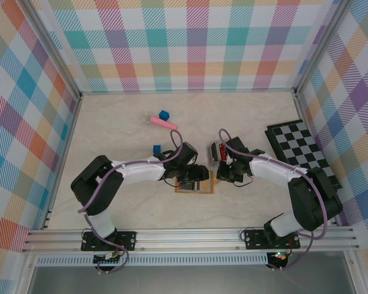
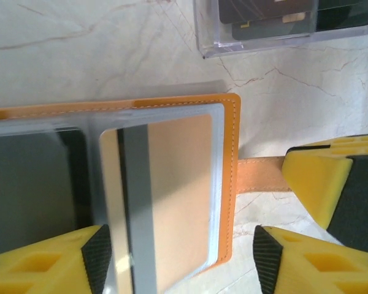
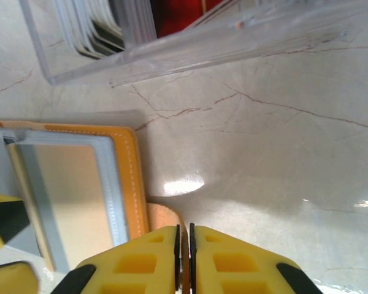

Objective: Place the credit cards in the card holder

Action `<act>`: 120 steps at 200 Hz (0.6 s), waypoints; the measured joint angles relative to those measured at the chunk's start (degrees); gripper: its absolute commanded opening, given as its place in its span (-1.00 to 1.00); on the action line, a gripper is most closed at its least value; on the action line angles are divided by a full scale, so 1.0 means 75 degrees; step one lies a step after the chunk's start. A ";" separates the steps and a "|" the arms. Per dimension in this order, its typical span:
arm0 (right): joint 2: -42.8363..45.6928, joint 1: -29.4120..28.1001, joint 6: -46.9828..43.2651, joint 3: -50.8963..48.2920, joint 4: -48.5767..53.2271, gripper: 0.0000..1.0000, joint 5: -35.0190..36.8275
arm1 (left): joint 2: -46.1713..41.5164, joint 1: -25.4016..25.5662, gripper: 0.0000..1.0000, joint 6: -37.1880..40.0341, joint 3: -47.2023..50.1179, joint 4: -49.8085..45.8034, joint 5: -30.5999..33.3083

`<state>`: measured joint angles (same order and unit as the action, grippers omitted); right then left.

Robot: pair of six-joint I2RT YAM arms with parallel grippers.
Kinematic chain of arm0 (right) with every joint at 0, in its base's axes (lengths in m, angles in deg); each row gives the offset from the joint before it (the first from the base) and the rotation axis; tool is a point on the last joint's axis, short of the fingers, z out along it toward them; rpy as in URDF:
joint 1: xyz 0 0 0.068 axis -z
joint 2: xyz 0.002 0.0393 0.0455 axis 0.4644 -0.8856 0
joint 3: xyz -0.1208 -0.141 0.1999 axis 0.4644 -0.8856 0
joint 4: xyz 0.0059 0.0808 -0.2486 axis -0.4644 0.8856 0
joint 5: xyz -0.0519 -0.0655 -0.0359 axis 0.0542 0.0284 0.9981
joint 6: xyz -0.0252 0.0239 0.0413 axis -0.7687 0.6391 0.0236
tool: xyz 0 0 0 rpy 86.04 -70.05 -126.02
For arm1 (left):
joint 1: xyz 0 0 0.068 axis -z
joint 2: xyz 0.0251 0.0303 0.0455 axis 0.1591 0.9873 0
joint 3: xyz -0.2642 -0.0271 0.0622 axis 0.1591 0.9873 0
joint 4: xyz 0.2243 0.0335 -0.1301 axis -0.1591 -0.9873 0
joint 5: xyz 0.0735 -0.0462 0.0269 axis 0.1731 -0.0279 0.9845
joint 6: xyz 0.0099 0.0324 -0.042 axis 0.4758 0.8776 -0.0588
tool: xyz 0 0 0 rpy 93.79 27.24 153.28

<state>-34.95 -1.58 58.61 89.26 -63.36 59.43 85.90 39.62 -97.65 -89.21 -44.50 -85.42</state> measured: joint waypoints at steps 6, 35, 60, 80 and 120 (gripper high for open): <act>0.0000 0.0000 -0.0017 0.0003 0.0017 -0.78 0.0000 | -0.0102 0.0000 0.59 0.0044 0.0000 -0.0105 0.0070; 0.0000 0.0000 -0.0044 0.0003 0.0067 -0.77 -0.0006 | -0.0475 0.0000 0.60 0.0216 -0.0044 -0.0653 0.0399; 0.0000 0.0000 -0.0044 0.0020 0.0067 -0.75 -0.0012 | -0.0816 -0.0038 0.62 0.0315 -0.0044 -0.1358 0.0959; 0.0000 -0.0009 -0.0047 0.0032 0.0067 -0.75 -0.0035 | -0.1046 -0.0204 0.68 0.0338 -0.0009 -0.1716 0.1163; -0.0015 -0.0061 -0.0047 0.0093 0.0064 -0.75 -0.0093 | -0.1151 -0.1037 0.69 0.0297 0.0592 -0.1507 0.0775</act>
<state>-35.06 -2.04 58.26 89.96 -62.88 58.73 77.27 31.84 -95.42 -84.77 -55.80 -79.60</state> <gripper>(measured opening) 0.125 0.843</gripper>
